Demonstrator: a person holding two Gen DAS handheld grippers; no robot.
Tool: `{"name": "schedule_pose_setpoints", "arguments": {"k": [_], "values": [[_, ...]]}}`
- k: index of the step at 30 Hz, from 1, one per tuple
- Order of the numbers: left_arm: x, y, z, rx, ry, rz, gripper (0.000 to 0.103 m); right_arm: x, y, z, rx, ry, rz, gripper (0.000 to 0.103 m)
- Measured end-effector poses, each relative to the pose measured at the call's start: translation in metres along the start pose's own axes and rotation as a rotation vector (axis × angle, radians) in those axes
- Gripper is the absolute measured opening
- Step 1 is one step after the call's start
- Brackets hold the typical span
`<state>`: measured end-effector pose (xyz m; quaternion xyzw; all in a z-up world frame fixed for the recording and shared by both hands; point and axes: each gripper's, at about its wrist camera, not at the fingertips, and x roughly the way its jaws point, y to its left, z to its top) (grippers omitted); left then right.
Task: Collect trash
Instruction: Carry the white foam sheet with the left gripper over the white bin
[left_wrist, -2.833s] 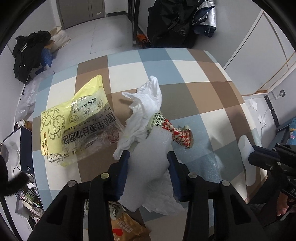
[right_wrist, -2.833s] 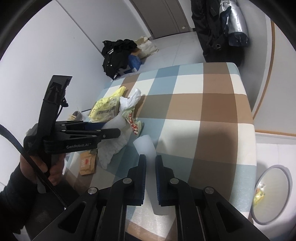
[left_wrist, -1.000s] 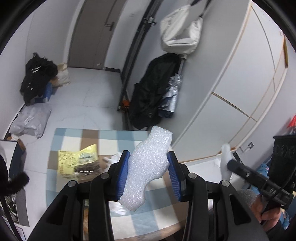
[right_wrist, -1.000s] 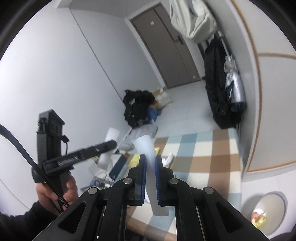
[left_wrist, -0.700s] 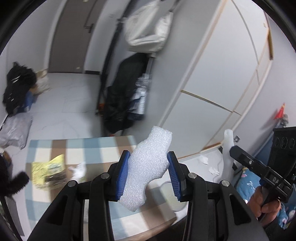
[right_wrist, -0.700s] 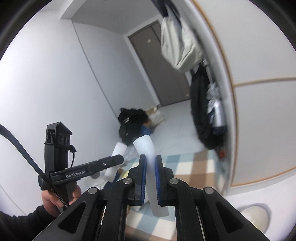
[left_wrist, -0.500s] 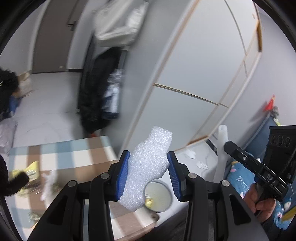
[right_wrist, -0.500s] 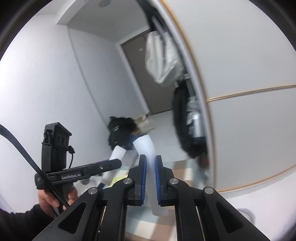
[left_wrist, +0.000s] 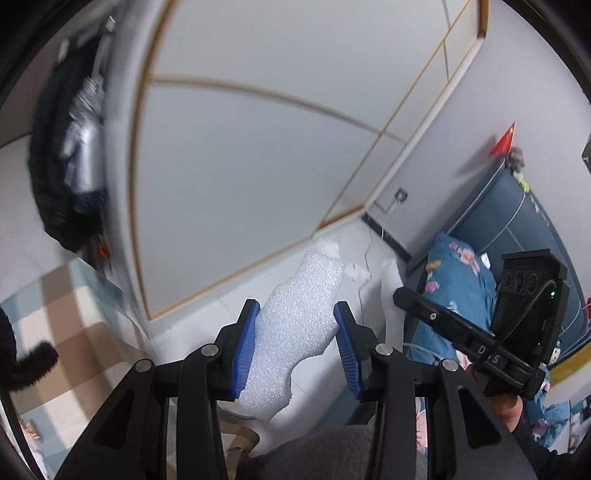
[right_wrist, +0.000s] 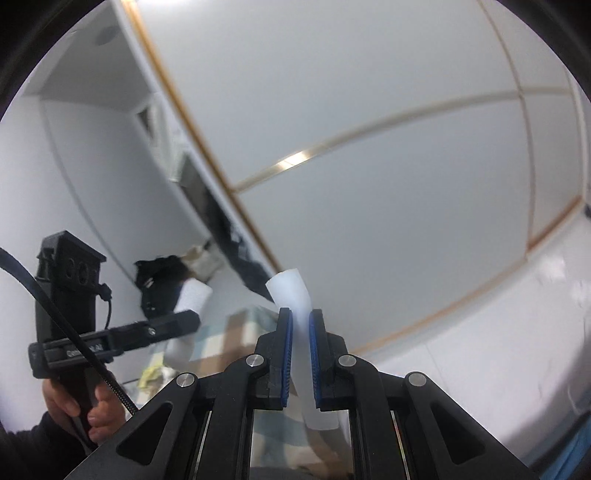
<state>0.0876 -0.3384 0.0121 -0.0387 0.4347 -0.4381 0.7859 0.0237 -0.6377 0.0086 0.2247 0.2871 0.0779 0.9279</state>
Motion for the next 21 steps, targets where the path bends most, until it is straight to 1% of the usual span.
{"name": "schedule_pose_setpoints", "arguments": {"k": [4, 6, 8, 10, 11, 13, 14, 17, 19, 21], "values": [[0.040, 0.005, -0.003, -0.023, 0.096, -0.029, 0.036, 0.023, -0.042, -0.017, 0.081, 0.064, -0.039, 0.008], [0.057, 0.008, -0.005, -0.037, 0.133, -0.030, 0.036, 0.040, -0.061, -0.029, 0.116, 0.103, -0.054, 0.008], [0.081, 0.014, -0.010, -0.058, 0.194, -0.044, 0.036, 0.055, -0.078, -0.041, 0.155, 0.132, -0.070, 0.008], [0.093, 0.012, -0.014, -0.053, 0.227, -0.043, 0.036, 0.070, -0.093, -0.053, 0.188, 0.158, -0.077, 0.008], [0.101, 0.011, -0.016, -0.033, 0.245, -0.042, 0.036, 0.079, -0.101, -0.060, 0.209, 0.175, -0.080, 0.008], [0.113, 0.008, -0.017, 0.005, 0.262, -0.016, 0.036, 0.094, -0.116, -0.073, 0.247, 0.200, -0.077, 0.009], [0.123, 0.008, -0.019, 0.013, 0.286, -0.013, 0.036, 0.100, -0.126, -0.082, 0.261, 0.209, -0.077, 0.009], [0.143, 0.015, -0.020, -0.017, 0.338, -0.021, 0.036, 0.126, -0.147, -0.101, 0.328, 0.276, -0.084, 0.009], [0.154, 0.021, -0.020, -0.036, 0.364, -0.017, 0.036, 0.137, -0.157, -0.113, 0.352, 0.296, -0.096, 0.009], [0.160, 0.026, -0.020, -0.053, 0.388, -0.019, 0.036, 0.153, -0.168, -0.126, 0.416, 0.316, -0.103, 0.009]]}}
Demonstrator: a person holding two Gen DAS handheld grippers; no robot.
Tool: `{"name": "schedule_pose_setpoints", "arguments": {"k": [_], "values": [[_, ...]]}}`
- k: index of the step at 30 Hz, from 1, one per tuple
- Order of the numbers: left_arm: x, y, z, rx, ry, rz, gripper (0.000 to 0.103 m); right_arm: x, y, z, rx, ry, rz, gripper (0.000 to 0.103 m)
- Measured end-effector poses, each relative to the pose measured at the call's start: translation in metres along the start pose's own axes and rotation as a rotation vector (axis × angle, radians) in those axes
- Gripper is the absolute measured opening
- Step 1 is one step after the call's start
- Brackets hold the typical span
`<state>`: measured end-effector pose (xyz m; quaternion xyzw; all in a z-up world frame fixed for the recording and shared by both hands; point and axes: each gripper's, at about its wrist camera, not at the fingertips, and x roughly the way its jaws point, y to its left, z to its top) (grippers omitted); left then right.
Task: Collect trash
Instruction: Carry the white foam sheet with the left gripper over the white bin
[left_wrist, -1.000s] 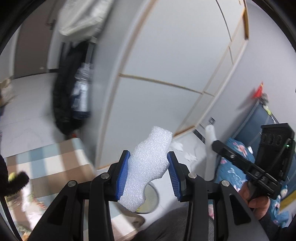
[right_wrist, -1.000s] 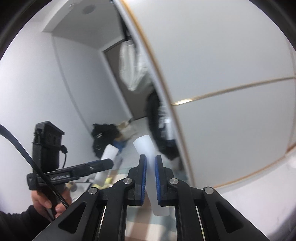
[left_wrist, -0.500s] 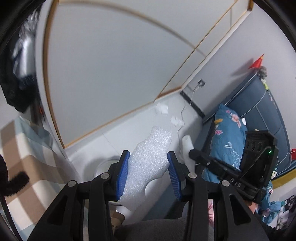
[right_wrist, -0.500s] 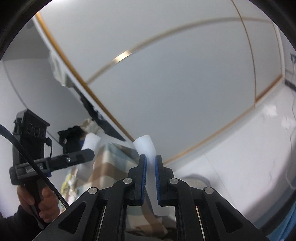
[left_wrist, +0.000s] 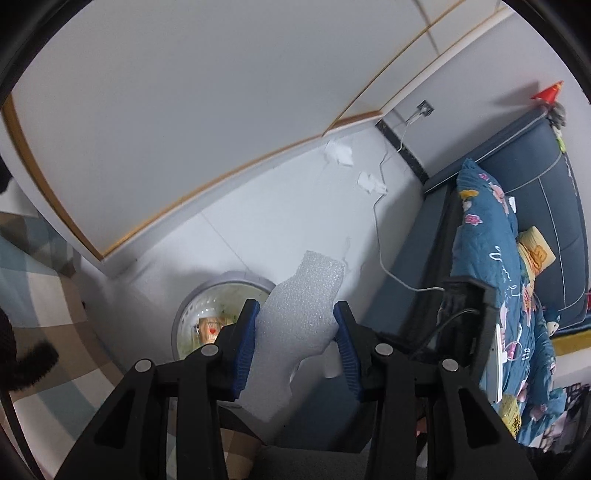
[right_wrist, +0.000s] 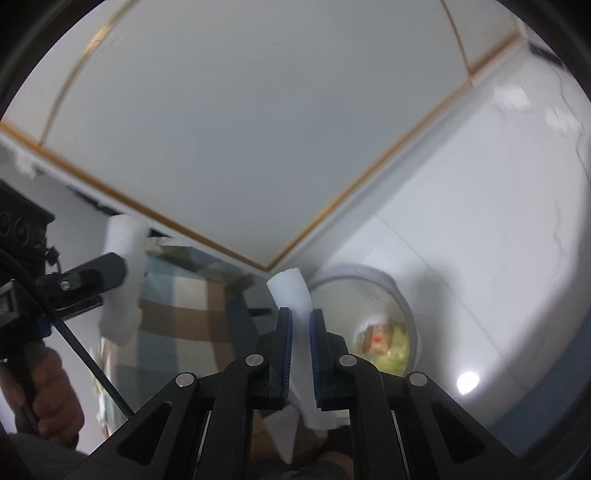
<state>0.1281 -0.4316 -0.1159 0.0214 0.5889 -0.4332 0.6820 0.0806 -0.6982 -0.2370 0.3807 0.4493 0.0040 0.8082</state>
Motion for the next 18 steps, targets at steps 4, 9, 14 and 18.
{"name": "schedule_pose_setpoints", "arguments": {"k": [4, 9, 14, 18], "values": [[0.015, 0.010, 0.003, -0.049, 0.036, -0.004, 0.036, 0.030, -0.015, -0.001, 0.054, 0.052, -0.001, 0.015], [0.031, 0.019, 0.005, -0.069, 0.072, 0.005, 0.036, 0.059, -0.030, -0.018, 0.073, 0.141, 0.010, 0.016], [0.047, 0.025, 0.003, -0.099, 0.130, 0.007, 0.036, 0.070, -0.039, -0.027, 0.091, 0.183, -0.026, 0.016], [0.060, 0.026, 0.001, -0.113, 0.175, 0.010, 0.036, 0.053, -0.046, -0.026, 0.096, 0.138, -0.041, 0.022]]}}
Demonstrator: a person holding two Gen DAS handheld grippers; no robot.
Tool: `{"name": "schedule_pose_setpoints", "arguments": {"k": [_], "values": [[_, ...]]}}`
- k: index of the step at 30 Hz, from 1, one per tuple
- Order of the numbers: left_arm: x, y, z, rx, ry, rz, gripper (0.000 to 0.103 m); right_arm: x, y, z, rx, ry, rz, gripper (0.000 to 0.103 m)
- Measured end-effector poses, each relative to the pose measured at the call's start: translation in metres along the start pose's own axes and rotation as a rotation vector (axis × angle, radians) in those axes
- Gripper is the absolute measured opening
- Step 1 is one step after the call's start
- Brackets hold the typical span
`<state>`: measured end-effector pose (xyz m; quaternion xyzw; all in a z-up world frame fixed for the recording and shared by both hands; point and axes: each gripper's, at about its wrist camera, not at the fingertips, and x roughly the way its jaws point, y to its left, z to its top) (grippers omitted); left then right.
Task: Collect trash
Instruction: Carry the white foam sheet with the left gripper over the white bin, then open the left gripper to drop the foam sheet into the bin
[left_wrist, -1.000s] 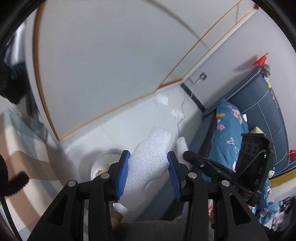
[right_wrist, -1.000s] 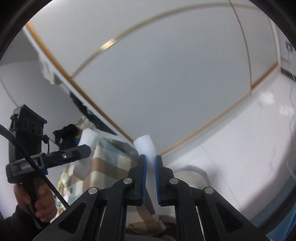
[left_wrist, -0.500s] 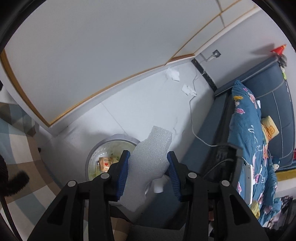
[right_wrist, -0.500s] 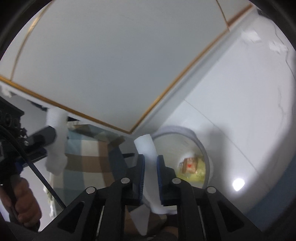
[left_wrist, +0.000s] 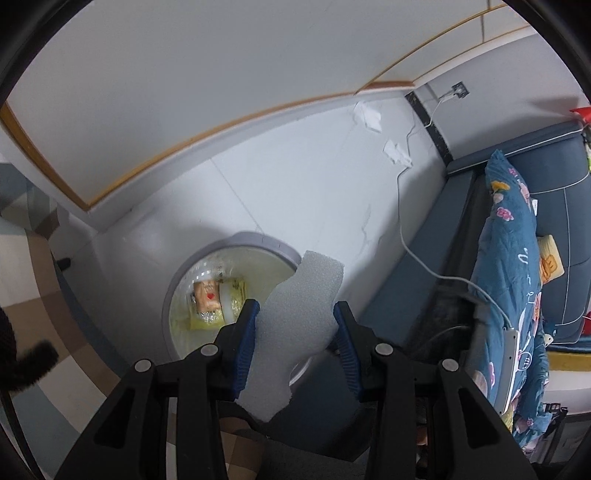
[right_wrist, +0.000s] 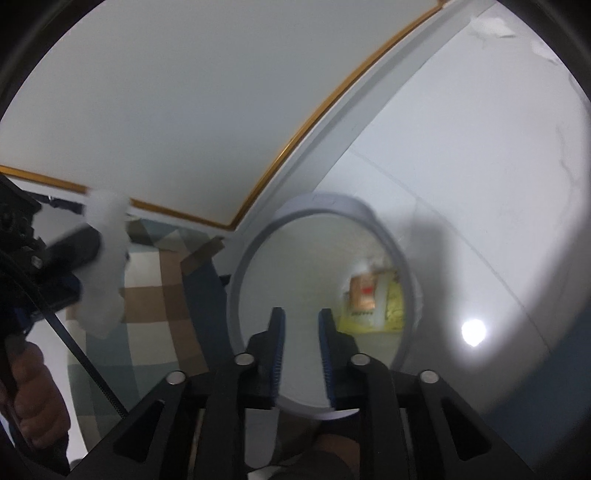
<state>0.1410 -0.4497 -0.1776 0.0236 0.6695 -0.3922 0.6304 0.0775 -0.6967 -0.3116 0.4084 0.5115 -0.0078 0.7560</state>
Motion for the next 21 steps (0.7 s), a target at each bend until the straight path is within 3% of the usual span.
{"name": "schedule_pose_setpoints", "arguments": {"k": [6, 8, 10, 13, 14, 18, 21], "values": [[0.023, -0.004, -0.002, -0.005, 0.102, 0.047, 0.037, -0.026, -0.002, 0.004, -0.048, -0.067, -0.077, 0.040], [0.030, -0.007, -0.002, -0.001, 0.137, 0.090, 0.037, -0.035, -0.002, 0.002, -0.055, -0.093, -0.089, 0.053], [0.031, -0.006, -0.003, -0.005, 0.143, 0.093, 0.038, -0.042, -0.002, 0.000, -0.066, -0.101, -0.114, 0.058], [0.032, -0.006, -0.004, 0.000, 0.150, 0.122, 0.039, -0.044, 0.000, -0.007, -0.068, -0.096, -0.136, 0.058], [0.031, -0.006, -0.004, -0.002, 0.148, 0.129, 0.041, -0.045, 0.000, -0.009, -0.068, -0.096, -0.137, 0.058], [0.030, -0.005, -0.006, 0.003, 0.142, 0.141, 0.066, -0.050, -0.001, -0.011, -0.072, -0.095, -0.148, 0.062], [0.030, -0.004, -0.008, 0.013, 0.150, 0.161, 0.069, -0.047, 0.001, -0.011, -0.062, -0.100, -0.157, 0.066]]}}
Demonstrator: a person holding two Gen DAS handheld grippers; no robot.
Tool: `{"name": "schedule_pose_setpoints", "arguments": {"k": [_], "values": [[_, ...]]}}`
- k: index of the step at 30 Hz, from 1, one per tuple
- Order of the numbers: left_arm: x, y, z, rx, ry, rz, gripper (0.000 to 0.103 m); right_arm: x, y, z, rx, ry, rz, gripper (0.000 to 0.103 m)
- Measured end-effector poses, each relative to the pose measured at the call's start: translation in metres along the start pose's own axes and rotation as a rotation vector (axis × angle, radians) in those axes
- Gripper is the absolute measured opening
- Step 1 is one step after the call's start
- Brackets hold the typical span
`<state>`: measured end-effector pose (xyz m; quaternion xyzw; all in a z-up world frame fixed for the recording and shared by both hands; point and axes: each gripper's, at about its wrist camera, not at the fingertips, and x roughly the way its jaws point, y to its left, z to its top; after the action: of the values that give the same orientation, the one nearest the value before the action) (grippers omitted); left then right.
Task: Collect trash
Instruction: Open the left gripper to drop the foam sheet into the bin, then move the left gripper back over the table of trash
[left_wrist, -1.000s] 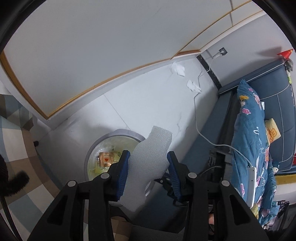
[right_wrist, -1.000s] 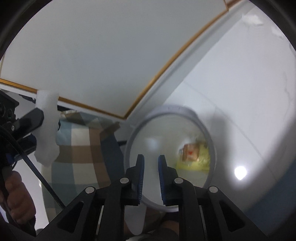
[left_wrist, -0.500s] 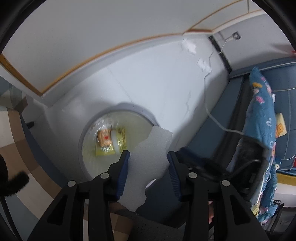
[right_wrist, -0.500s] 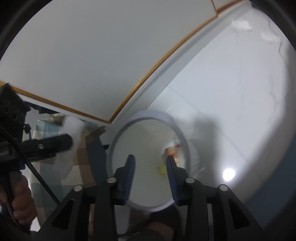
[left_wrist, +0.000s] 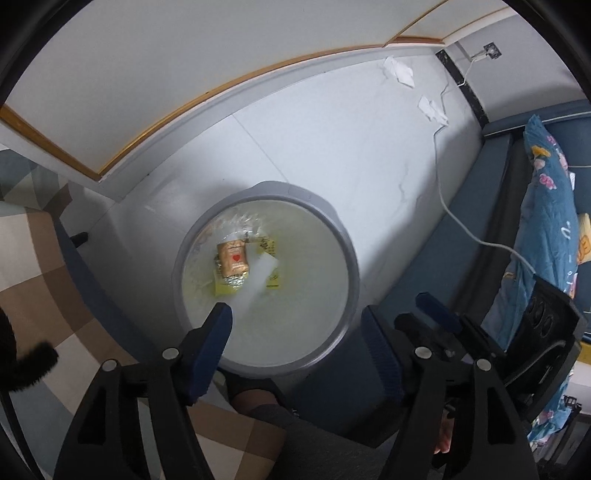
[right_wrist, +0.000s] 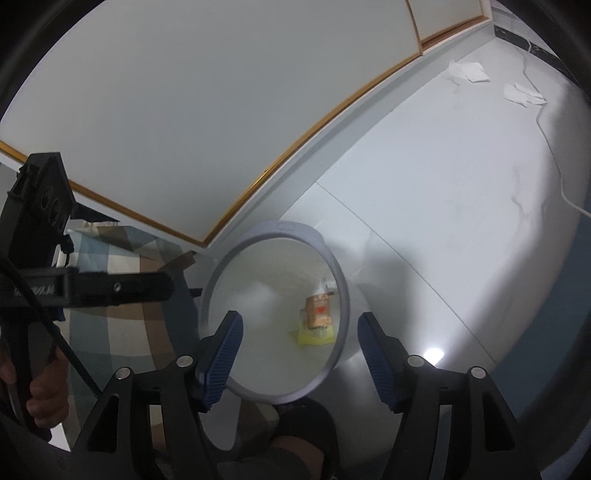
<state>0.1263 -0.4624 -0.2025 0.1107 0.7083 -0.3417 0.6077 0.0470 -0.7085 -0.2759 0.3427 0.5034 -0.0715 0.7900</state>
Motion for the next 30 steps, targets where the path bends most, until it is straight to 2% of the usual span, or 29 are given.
{"name": "schedule_pose_setpoints", "arguments": {"k": [4, 7, 9, 17, 24, 30], "values": [[-0.008, -0.003, -0.004, 0.020, -0.032, 0.040, 0.069, -0.002, 0.001, -0.002, 0.008, 0.006, 0.008, 0.067], [-0.021, -0.004, -0.011, 0.043, -0.088, 0.084, 0.069, -0.006, 0.004, -0.001, 0.002, -0.003, 0.011, 0.074], [-0.031, -0.003, -0.016, 0.049, -0.130, 0.110, 0.069, -0.010, 0.007, 0.000, 0.003, -0.013, 0.011, 0.075], [-0.070, 0.004, -0.037, 0.008, -0.246, 0.132, 0.076, -0.039, 0.033, 0.006, -0.029, -0.079, 0.037, 0.083], [-0.120, 0.010, -0.065, 0.006, -0.404, 0.195, 0.077, -0.077, 0.056, 0.008, -0.085, -0.157, 0.011, 0.084], [-0.173, 0.031, -0.100, -0.055, -0.565, 0.213, 0.078, -0.125, 0.090, 0.016, -0.131, -0.261, 0.017, 0.084]]}}
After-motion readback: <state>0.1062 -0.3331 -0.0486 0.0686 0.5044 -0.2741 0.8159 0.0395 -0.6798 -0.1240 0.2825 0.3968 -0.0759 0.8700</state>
